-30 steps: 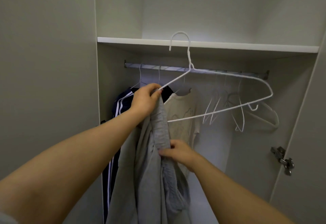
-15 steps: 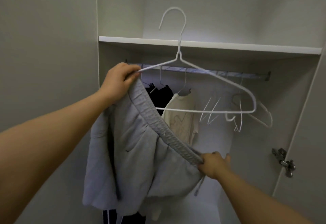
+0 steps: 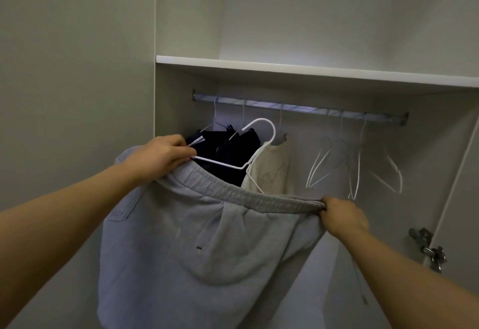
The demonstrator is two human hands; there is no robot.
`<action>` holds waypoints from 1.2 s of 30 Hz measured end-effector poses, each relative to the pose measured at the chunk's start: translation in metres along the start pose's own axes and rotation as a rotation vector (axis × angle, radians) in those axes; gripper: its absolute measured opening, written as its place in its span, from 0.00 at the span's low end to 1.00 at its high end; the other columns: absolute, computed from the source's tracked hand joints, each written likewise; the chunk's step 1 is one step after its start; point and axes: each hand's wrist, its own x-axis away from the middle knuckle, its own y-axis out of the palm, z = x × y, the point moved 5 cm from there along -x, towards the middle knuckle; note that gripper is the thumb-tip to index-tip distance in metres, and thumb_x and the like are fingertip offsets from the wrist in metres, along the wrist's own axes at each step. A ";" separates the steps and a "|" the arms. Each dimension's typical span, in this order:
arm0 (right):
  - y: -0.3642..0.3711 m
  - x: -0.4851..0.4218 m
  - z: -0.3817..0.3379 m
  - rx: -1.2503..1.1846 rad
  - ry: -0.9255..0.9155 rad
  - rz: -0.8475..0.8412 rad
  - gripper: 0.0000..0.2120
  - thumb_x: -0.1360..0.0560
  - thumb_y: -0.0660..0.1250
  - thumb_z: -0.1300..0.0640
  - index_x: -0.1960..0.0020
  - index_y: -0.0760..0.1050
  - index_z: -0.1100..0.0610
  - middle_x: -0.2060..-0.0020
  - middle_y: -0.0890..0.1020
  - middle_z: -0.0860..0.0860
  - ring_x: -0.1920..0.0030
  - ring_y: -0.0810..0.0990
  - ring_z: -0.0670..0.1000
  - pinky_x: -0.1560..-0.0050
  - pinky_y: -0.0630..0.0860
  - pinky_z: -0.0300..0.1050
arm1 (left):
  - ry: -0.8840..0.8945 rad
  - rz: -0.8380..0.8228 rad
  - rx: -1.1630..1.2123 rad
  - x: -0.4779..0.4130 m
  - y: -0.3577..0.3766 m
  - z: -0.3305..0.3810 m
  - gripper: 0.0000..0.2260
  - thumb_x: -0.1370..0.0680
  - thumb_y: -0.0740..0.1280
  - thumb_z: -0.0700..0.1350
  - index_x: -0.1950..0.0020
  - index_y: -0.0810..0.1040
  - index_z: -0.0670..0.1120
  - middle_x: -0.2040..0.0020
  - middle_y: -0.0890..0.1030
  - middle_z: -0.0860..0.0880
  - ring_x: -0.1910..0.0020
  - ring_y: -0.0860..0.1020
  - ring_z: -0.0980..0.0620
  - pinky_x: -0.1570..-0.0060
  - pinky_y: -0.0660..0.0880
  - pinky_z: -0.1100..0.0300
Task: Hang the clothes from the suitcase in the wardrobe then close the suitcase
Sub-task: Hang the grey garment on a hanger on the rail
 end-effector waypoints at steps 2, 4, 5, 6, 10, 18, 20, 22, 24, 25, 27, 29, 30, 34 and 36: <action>-0.001 -0.002 -0.003 -0.147 0.002 0.035 0.12 0.21 0.55 0.58 0.42 0.74 0.57 0.42 0.78 0.59 0.43 0.77 0.60 0.47 0.73 0.48 | -0.056 0.002 -0.024 0.000 0.008 0.003 0.15 0.26 0.59 0.46 0.54 0.85 0.42 0.64 0.78 0.42 0.72 0.79 0.43 0.72 0.74 0.60; -0.003 -0.004 -0.011 -0.330 -0.018 0.091 0.10 0.22 0.56 0.62 0.46 0.74 0.61 0.45 0.78 0.62 0.46 0.77 0.62 0.50 0.72 0.48 | -0.232 0.014 0.020 -0.002 0.014 0.006 0.11 0.22 0.62 0.43 0.47 0.83 0.44 0.56 0.79 0.40 0.61 0.80 0.39 0.63 0.76 0.54; -0.005 -0.004 -0.017 -0.410 -0.041 0.112 0.10 0.22 0.56 0.64 0.46 0.74 0.63 0.45 0.78 0.63 0.47 0.77 0.62 0.52 0.70 0.48 | -0.347 -0.020 0.054 -0.002 0.020 0.009 0.11 0.21 0.62 0.43 0.44 0.82 0.45 0.51 0.78 0.40 0.54 0.79 0.39 0.57 0.75 0.52; -0.008 -0.002 -0.024 -0.476 -0.070 0.122 0.10 0.23 0.56 0.66 0.46 0.74 0.64 0.46 0.79 0.63 0.47 0.76 0.62 0.54 0.69 0.47 | -0.442 -0.058 0.070 -0.003 0.025 0.011 0.11 0.20 0.61 0.44 0.41 0.80 0.46 0.48 0.76 0.41 0.50 0.78 0.40 0.53 0.73 0.53; -0.008 0.005 -0.054 -0.592 -0.171 0.071 0.10 0.23 0.58 0.66 0.46 0.75 0.65 0.48 0.80 0.63 0.48 0.77 0.62 0.53 0.70 0.47 | -0.608 -0.022 0.232 -0.012 0.043 0.027 0.12 0.19 0.60 0.45 0.40 0.78 0.46 0.46 0.76 0.42 0.47 0.75 0.42 0.49 0.71 0.53; -0.014 0.009 -0.034 -0.912 -0.210 0.088 0.13 0.31 0.65 0.60 0.50 0.65 0.53 0.57 0.72 0.51 0.58 0.72 0.53 0.56 0.70 0.47 | -0.605 0.129 0.481 -0.019 0.034 0.031 0.09 0.21 0.63 0.42 0.45 0.81 0.41 0.57 0.77 0.45 0.55 0.71 0.53 0.55 0.63 0.63; -0.023 0.011 -0.027 -1.106 -0.134 0.210 0.15 0.37 0.61 0.55 0.52 0.63 0.53 0.60 0.69 0.49 0.61 0.69 0.50 0.58 0.69 0.45 | -0.591 0.147 0.493 -0.021 0.032 0.030 0.09 0.21 0.63 0.42 0.45 0.81 0.42 0.61 0.73 0.52 0.55 0.71 0.53 0.56 0.62 0.65; -0.034 0.014 -0.024 -1.224 -0.107 0.364 0.11 0.35 0.62 0.54 0.56 0.62 0.50 0.63 0.69 0.49 0.63 0.69 0.49 0.59 0.69 0.42 | -0.573 0.139 0.497 -0.023 0.030 0.030 0.09 0.21 0.64 0.42 0.45 0.81 0.43 0.63 0.71 0.54 0.56 0.71 0.53 0.57 0.61 0.66; -0.036 0.009 -0.017 -1.443 -0.001 0.415 0.09 0.25 0.63 0.56 0.52 0.63 0.48 0.69 0.71 0.50 0.68 0.73 0.50 0.62 0.76 0.46 | -0.567 0.129 0.504 -0.024 0.029 0.028 0.09 0.21 0.64 0.42 0.45 0.81 0.43 0.59 0.73 0.51 0.55 0.71 0.53 0.55 0.62 0.65; -0.034 0.007 -0.014 -1.553 0.079 0.374 0.07 0.21 0.60 0.57 0.47 0.63 0.49 0.74 0.71 0.51 0.72 0.74 0.49 0.66 0.78 0.47 | -0.571 0.124 0.516 -0.024 0.028 0.026 0.09 0.21 0.64 0.42 0.45 0.81 0.44 0.57 0.74 0.49 0.54 0.72 0.53 0.54 0.63 0.65; -0.031 0.001 -0.010 -1.576 0.195 0.286 0.10 0.19 0.56 0.58 0.38 0.64 0.50 0.76 0.75 0.53 0.74 0.78 0.51 0.66 0.80 0.49 | -0.571 0.112 0.552 -0.022 0.027 0.022 0.09 0.22 0.65 0.41 0.45 0.81 0.44 0.54 0.75 0.48 0.52 0.73 0.53 0.52 0.64 0.65; -0.032 -0.004 -0.005 -1.016 0.191 0.236 0.18 0.20 0.55 0.60 0.32 0.65 0.50 0.53 0.80 0.60 0.53 0.80 0.60 0.48 0.78 0.56 | -0.562 0.089 0.593 -0.020 0.026 0.021 0.08 0.22 0.65 0.40 0.45 0.82 0.43 0.53 0.76 0.48 0.51 0.74 0.53 0.50 0.65 0.64; -0.033 -0.004 -0.003 -0.668 0.177 0.241 0.20 0.21 0.55 0.60 0.30 0.65 0.49 0.42 0.75 0.61 0.43 0.75 0.62 0.41 0.72 0.55 | -0.561 0.072 0.622 -0.018 0.027 0.021 0.08 0.23 0.66 0.39 0.46 0.82 0.44 0.53 0.77 0.49 0.51 0.74 0.53 0.50 0.67 0.64; -0.026 -0.006 -0.007 -0.270 0.090 0.099 0.14 0.22 0.56 0.55 0.37 0.70 0.51 0.34 0.68 0.57 0.34 0.66 0.60 0.35 0.61 0.52 | -0.601 -0.004 0.731 -0.010 0.036 0.017 0.09 0.24 0.68 0.39 0.56 0.80 0.54 0.63 0.80 0.67 0.59 0.76 0.67 0.57 0.69 0.79; -0.021 -0.007 -0.017 -0.286 0.016 0.012 0.12 0.21 0.53 0.54 0.42 0.71 0.54 0.35 0.73 0.58 0.35 0.70 0.60 0.35 0.63 0.52 | -0.613 -0.043 0.762 -0.010 0.039 0.019 0.12 0.24 0.68 0.39 0.59 0.79 0.57 0.66 0.79 0.70 0.61 0.75 0.70 0.60 0.69 0.80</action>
